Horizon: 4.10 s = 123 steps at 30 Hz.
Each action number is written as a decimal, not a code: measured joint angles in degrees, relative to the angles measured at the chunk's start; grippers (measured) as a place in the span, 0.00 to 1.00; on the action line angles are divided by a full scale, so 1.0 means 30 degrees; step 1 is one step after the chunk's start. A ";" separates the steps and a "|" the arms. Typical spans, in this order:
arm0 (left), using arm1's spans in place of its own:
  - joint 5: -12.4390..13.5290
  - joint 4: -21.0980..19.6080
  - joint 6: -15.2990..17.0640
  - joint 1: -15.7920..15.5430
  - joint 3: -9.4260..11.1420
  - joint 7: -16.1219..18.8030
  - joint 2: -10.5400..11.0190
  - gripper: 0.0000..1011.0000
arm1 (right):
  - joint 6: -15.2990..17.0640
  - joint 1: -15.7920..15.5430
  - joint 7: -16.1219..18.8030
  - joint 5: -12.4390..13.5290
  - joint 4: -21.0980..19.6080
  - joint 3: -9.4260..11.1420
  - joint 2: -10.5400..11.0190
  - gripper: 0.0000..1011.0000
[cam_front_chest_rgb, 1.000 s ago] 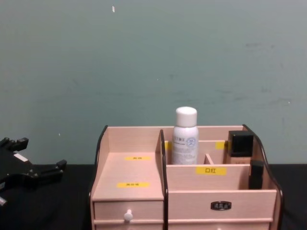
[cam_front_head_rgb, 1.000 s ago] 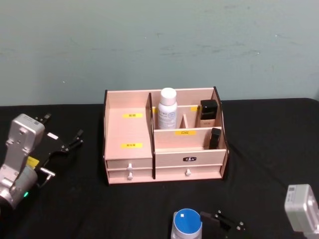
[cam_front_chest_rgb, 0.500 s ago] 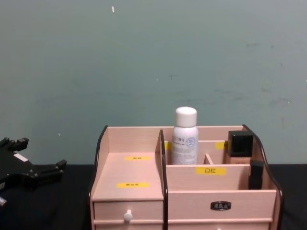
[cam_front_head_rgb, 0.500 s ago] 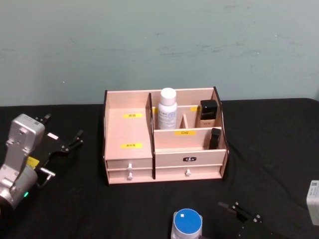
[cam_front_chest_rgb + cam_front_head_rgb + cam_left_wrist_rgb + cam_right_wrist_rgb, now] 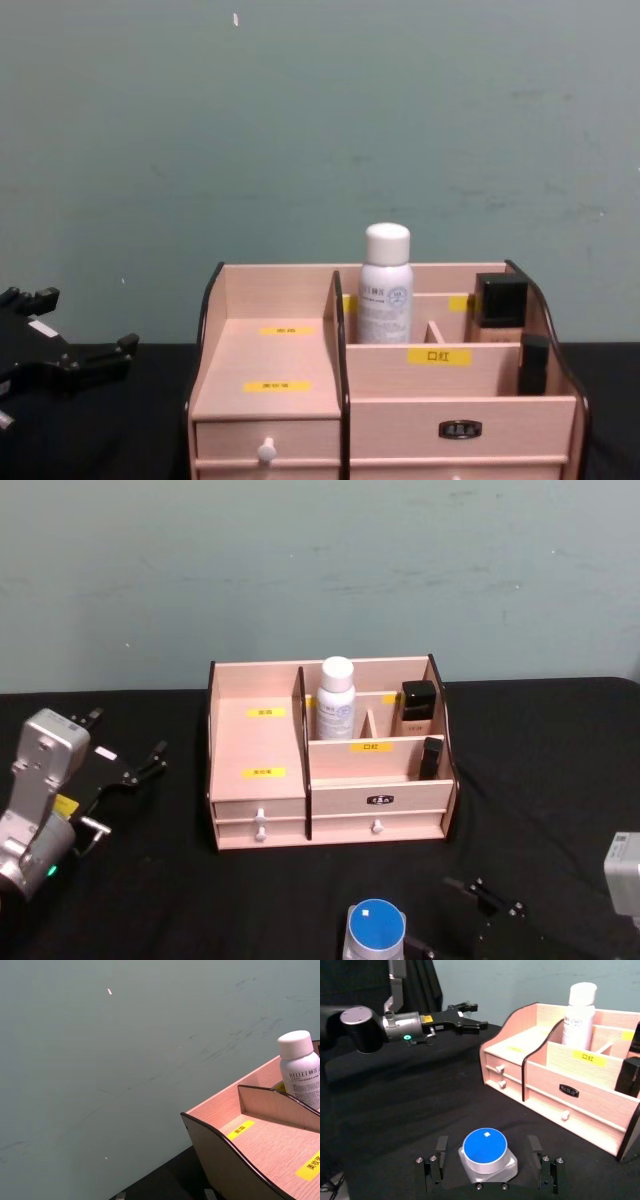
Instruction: Pick up the facial cleanser and watermelon frost from the table and place them into the tiered storage box.
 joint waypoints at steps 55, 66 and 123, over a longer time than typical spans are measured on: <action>0.0001 0.0000 -0.0001 -0.0001 0.0002 0.0000 0.0000 1.00 | 0.0816 0.4289 0.1169 -0.0608 0.3907 -0.2922 -0.1744 0.99; 0.0000 0.0000 -0.0001 -0.0001 0.0001 0.0000 0.0000 1.00 | 0.0876 0.4614 0.1288 -0.0705 0.4192 -0.3407 -0.1895 0.99; 0.0000 0.0001 -0.0001 -0.0001 0.0001 0.0000 -0.0001 1.00 | 0.1233 0.5122 0.1235 -0.1103 0.4912 -0.4182 -0.2213 0.99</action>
